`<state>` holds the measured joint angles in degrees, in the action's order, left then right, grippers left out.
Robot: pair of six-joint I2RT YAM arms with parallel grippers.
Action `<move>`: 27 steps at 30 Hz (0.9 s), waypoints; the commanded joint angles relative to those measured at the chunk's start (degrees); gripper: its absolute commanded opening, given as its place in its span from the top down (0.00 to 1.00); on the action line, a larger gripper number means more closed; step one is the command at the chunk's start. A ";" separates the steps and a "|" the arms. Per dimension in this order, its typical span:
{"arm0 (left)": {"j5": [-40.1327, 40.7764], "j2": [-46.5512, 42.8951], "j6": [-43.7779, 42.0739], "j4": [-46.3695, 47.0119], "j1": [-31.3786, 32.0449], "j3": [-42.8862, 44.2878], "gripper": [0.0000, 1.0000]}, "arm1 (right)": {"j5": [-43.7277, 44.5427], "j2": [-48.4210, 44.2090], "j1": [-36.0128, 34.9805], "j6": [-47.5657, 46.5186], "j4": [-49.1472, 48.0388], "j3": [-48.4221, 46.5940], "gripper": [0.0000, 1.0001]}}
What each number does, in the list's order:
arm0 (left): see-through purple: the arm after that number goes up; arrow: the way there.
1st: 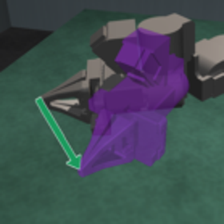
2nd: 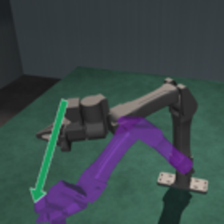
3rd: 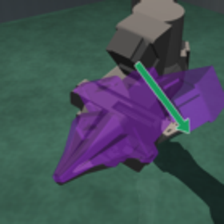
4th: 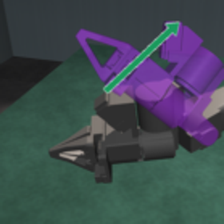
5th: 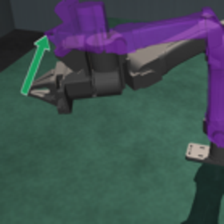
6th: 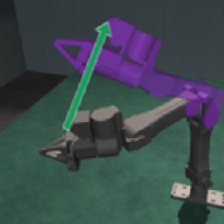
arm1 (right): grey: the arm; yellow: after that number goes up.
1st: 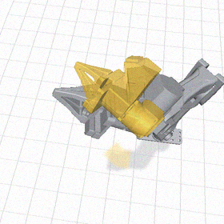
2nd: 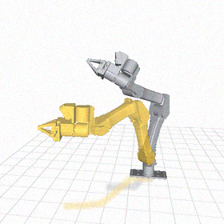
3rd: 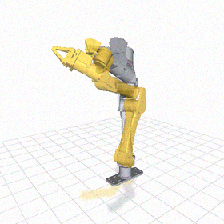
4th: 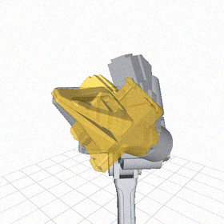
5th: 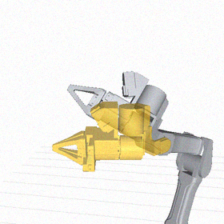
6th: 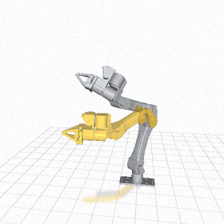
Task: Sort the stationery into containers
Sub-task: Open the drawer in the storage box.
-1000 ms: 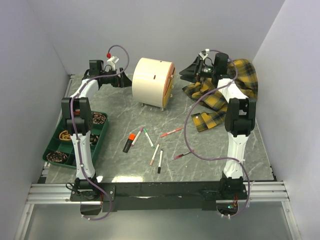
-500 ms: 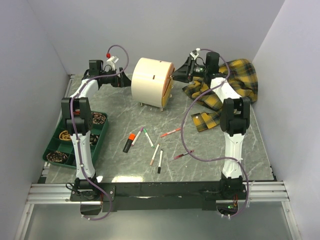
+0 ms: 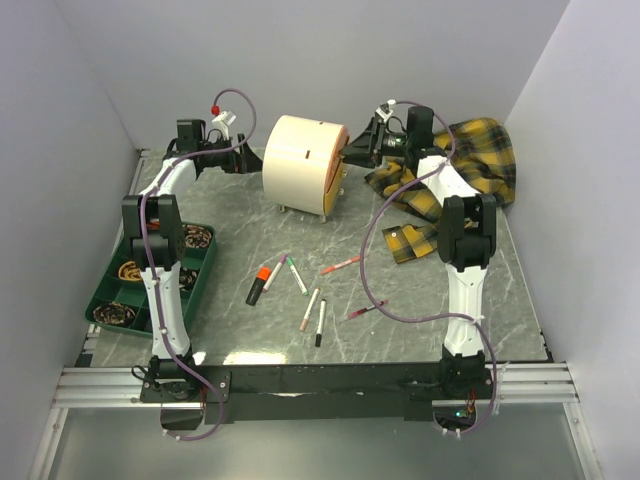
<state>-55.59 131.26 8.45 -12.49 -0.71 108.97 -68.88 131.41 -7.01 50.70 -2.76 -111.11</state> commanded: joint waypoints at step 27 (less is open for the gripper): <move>-0.83 -0.39 -0.10 2.38 0.27 0.10 0.01 | -2.83 -10.38 6.74 -4.73 -0.75 12.31 0.83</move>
<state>-55.61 131.26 8.69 -11.44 -0.58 108.09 -70.54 126.10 -2.92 48.56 -4.14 -102.65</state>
